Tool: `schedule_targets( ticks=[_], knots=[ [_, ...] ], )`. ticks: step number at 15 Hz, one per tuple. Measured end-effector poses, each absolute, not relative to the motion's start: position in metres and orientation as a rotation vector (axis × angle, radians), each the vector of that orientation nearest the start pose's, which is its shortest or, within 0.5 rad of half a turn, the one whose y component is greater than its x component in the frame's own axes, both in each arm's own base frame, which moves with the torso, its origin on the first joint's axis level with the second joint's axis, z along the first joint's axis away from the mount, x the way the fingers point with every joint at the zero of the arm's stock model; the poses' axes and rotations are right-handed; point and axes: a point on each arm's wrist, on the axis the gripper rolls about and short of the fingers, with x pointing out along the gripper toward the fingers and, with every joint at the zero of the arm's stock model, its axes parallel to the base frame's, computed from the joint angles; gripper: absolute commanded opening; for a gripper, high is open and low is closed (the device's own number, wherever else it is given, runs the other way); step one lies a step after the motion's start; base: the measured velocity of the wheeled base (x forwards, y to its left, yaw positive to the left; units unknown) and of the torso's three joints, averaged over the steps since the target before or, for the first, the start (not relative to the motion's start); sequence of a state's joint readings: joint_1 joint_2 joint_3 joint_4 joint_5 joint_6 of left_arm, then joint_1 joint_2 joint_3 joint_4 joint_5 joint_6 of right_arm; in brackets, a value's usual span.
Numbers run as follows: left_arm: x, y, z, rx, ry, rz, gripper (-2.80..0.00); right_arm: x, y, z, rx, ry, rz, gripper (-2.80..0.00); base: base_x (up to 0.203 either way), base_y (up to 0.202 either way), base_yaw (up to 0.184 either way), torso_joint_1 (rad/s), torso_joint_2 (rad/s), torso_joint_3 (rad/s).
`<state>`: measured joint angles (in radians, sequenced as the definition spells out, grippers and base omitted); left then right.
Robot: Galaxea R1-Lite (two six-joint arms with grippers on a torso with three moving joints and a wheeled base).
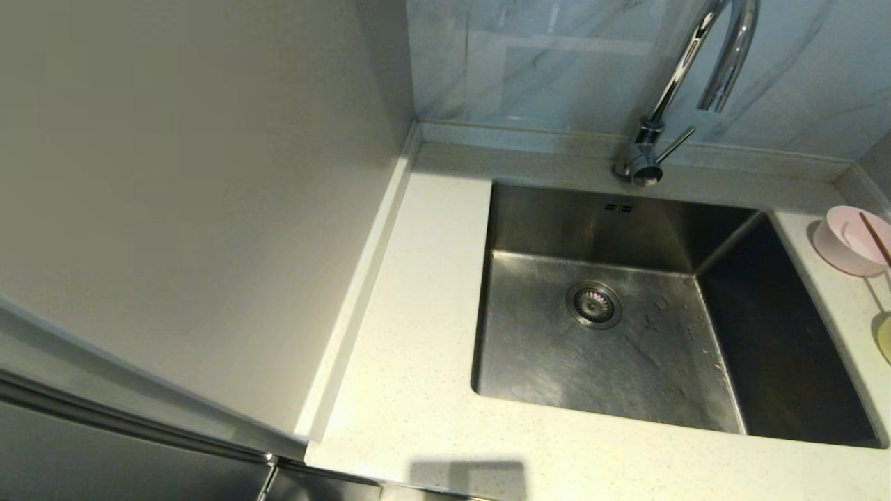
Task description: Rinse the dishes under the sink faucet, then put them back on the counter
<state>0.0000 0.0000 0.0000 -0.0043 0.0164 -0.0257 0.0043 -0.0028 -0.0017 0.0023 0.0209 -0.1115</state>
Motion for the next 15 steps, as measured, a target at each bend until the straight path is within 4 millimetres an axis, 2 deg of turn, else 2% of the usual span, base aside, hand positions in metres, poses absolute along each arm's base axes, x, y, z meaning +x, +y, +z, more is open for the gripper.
schedule_targets(
  ticks=[15],
  knots=[
    [-0.0228, 0.0004, 0.0759, -0.026, -0.004, 0.016, -2.8, -0.0231, 0.0004, 0.0756, -0.11, -0.002, 0.025, -2.8, 0.0, 0.0, 0.0, 0.0, 0.0, 0.0]
  ],
)
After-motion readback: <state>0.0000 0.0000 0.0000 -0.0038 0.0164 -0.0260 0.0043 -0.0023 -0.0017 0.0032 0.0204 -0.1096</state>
